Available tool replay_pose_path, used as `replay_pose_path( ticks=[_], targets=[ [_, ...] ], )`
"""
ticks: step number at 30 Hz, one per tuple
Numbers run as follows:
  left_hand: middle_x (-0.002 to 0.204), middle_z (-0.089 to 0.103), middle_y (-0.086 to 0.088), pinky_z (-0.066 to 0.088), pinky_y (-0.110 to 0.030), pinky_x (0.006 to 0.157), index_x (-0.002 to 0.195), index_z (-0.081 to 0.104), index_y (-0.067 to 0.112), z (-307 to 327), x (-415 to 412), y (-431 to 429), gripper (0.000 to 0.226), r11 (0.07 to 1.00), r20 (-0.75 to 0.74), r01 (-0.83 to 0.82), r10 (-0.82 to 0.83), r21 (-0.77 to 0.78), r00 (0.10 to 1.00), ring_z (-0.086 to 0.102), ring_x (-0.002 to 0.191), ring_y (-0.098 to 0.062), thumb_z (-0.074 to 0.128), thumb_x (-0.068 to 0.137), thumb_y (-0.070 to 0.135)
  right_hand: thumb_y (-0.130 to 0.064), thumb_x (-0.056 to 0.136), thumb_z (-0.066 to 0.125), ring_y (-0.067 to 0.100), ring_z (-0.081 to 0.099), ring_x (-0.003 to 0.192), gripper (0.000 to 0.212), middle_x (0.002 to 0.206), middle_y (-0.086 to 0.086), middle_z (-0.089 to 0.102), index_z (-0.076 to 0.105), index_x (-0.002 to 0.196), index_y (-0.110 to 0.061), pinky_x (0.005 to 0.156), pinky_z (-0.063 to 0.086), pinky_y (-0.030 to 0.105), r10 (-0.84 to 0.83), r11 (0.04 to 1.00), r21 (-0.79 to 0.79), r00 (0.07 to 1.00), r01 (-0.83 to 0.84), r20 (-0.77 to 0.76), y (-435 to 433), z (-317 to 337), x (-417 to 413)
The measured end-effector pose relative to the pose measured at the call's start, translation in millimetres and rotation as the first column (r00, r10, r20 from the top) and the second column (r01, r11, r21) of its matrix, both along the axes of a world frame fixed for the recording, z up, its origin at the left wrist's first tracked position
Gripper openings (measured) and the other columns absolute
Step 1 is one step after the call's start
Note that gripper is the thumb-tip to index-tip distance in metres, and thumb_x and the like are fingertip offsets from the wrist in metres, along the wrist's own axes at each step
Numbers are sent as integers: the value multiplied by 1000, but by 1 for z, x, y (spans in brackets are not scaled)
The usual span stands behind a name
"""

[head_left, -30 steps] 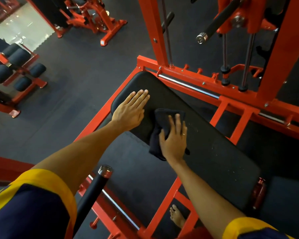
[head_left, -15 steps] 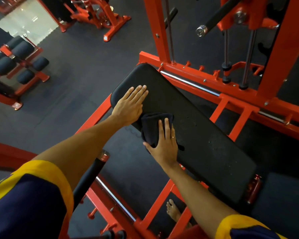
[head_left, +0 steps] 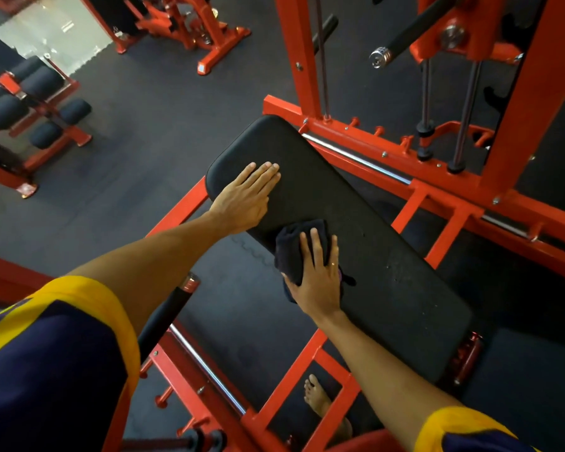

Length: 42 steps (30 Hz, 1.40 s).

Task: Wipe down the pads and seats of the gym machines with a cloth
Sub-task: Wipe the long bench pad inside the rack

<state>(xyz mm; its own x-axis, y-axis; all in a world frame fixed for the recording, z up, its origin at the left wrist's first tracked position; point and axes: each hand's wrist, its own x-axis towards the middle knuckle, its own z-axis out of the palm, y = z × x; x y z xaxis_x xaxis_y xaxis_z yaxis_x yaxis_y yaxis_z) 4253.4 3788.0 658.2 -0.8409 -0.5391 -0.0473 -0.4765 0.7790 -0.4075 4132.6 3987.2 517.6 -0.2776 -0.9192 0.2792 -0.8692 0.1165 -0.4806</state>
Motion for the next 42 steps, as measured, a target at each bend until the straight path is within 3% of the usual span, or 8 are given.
replay_pose_path(
  ticks=[7,14,19,24,30,34,37,42],
  targets=[
    [157,39,-20,20,-47,125,150,39,-4,1,-8,1,58,996,-8,80,-80,29,997,33,147,-35,30,99,23,-53,96,49,44,2,156,80,168,10,20,29,160,-10,126,8,58,5,1000,5,995,-5,99,-75,47,-19],
    [154,40,-22,20,-49,125,142,47,-5,-1,-19,-3,49,992,-46,123,-122,17,991,33,146,-37,44,102,22,-53,99,43,49,11,153,74,164,13,32,34,157,-8,120,19,66,-340,940,105,921,325,189,-57,11,-63],
    [161,29,-22,18,-50,125,139,48,-4,-4,-51,-1,44,992,-64,110,-105,69,992,22,152,-36,41,101,18,-50,99,52,44,5,156,77,167,11,24,28,160,-9,126,11,57,-181,983,41,972,176,153,-46,21,-16],
    [162,26,-22,11,-45,127,142,44,-3,-16,-80,-4,49,989,-62,71,-63,130,996,18,153,-34,40,96,14,-54,101,40,40,1,157,73,169,7,21,27,161,-14,127,7,56,-114,992,64,989,108,99,-89,26,-68],
    [165,15,-23,10,-48,127,148,35,-2,-32,-99,2,57,990,-37,53,-48,134,998,9,155,-35,30,108,37,-59,101,34,35,5,157,79,168,11,24,26,160,-8,125,18,55,-434,898,191,872,397,227,-41,-10,-99],
    [167,0,-21,3,-49,126,159,10,5,-41,-100,9,69,998,45,21,-23,55,999,-4,156,-33,16,107,50,-56,100,35,34,3,158,81,168,13,21,22,161,-6,128,9,49,-301,951,142,929,275,217,-47,2,-87],
    [167,5,-20,3,-49,127,160,14,4,-42,-102,9,69,998,17,-2,0,70,1000,1,156,-33,20,108,49,-56,99,39,33,4,158,79,168,11,24,26,161,-9,128,7,47,-215,975,109,943,193,253,-83,15,-105],
    [167,6,-21,6,-50,126,160,14,3,-47,-103,5,69,999,24,22,-23,44,999,3,156,-34,21,107,47,-54,95,56,29,38,145,64,146,8,55,51,144,-14,123,26,43,-176,984,76,913,159,368,-115,25,-144]
  ],
)
